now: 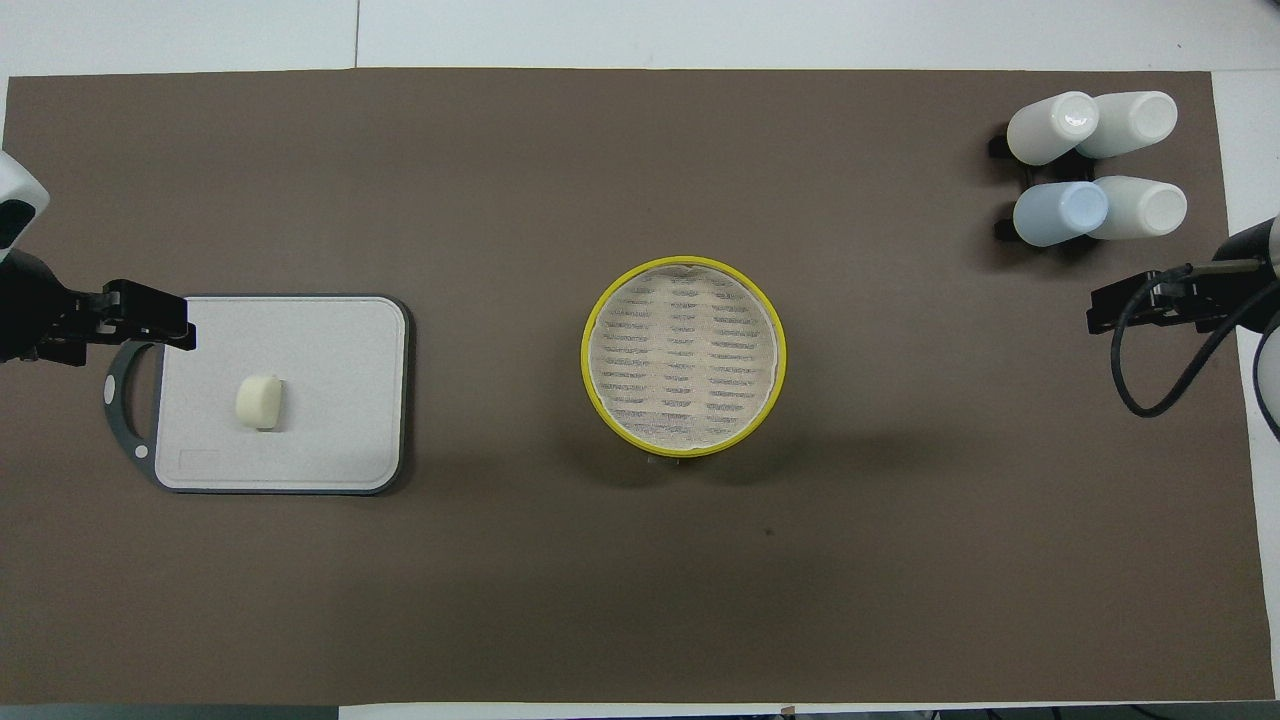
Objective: Place bun in steamer
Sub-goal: 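Reach the right gripper to the steamer lid while the left gripper nears the bun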
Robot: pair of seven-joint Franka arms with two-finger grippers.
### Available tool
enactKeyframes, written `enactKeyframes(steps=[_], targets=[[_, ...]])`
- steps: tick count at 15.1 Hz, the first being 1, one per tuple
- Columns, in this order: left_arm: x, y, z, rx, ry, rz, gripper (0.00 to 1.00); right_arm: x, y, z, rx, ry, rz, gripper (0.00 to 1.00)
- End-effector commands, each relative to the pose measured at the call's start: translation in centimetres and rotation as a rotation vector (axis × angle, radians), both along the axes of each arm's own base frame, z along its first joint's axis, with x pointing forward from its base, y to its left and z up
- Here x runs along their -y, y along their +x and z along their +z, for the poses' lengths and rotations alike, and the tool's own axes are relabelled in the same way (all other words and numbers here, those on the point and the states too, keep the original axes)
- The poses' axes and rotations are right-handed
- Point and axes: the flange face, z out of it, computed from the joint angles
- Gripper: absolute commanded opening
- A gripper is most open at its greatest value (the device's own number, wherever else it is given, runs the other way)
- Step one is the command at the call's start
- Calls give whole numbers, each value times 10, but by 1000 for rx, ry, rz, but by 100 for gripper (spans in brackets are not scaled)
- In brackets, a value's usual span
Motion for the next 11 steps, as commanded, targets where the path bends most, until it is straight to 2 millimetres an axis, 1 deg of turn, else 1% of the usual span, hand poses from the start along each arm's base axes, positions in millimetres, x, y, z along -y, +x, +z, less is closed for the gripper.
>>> enactKeyframes(steps=[1, 5, 7, 8, 9, 11], targets=[[-1, -2, -1, 13, 4, 1, 100, 3, -3, -1, -3, 22, 11, 100], [-2, -3, -5, 7, 4, 4, 100, 3, -3, 0, 0, 22, 5, 100], [-3, -5, -6, 7, 5, 4, 100, -6, -4, -3, -2, 21, 3, 100], [-3, -7, -10, 0, 4, 5, 100, -11, -2, -7, -1, 23, -42, 100], [-5, -11, -14, 5, 5, 20, 100, -22, 4, -8, 20, 38, -83, 100], [-6, -18, -29, 26, 7, 13, 100, -66, 17, -17, 24, 58, -75, 100]])
